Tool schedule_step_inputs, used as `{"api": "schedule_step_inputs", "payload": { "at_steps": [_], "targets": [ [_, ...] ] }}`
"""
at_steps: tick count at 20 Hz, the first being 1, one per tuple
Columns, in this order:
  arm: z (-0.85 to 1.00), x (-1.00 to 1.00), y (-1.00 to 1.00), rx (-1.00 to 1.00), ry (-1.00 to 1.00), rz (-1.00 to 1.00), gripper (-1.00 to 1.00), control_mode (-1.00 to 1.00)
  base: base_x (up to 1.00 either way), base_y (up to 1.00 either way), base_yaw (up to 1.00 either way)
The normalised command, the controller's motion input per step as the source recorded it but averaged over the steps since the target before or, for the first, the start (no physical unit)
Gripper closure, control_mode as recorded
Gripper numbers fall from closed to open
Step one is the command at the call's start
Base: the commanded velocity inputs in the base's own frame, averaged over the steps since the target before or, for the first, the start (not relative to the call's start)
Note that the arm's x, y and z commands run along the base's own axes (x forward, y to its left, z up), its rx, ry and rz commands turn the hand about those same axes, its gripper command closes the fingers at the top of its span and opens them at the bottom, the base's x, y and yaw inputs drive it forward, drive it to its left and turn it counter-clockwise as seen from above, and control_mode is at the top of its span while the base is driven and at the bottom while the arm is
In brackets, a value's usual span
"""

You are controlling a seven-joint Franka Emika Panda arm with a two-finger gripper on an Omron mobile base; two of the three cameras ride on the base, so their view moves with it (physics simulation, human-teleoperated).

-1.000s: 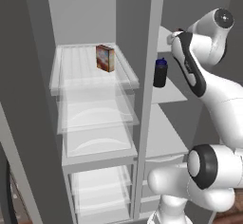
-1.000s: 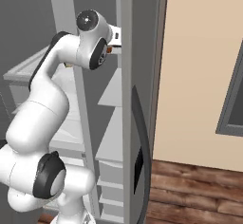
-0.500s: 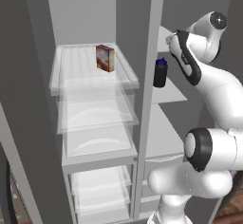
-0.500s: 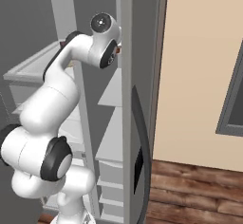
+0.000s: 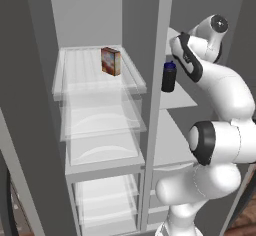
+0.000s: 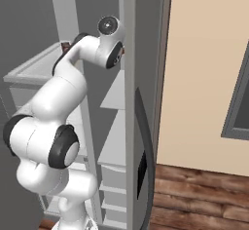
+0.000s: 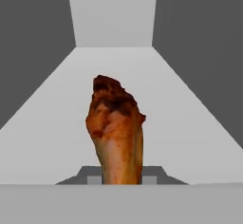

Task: There's a chicken drumstick in the fridge that needs to be moved to the freezer for freezing. Pick up the chicken drumstick from the fridge, place it on any shelf in the freezer, and close the fridge and freezer doors when done.

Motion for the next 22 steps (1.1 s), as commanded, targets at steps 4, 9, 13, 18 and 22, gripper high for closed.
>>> {"api": "schedule_step_inputs", "payload": {
  "at_steps": [4,9,13,18,22],
  "targets": [
    [-0.01,0.55,-0.09,0.00,0.00,0.02,1.00,-1.00,0.00,0.00,0.00],
    [-0.12,0.37,-0.20,0.00,0.00,0.04,1.00,-1.00,0.00,0.00,0.00],
    [-0.33,0.21,-0.08,0.00,0.00,0.05,1.00,-1.00,0.00,0.00,0.00],
    [-0.26,0.35,0.00,0.00,0.00,0.01,-1.00,-1.00,0.00,0.00,0.00],
    [-0.01,0.58,0.00,0.00,0.00,0.00,-1.00,-1.00,0.00,0.00,0.00]
  ]
}}
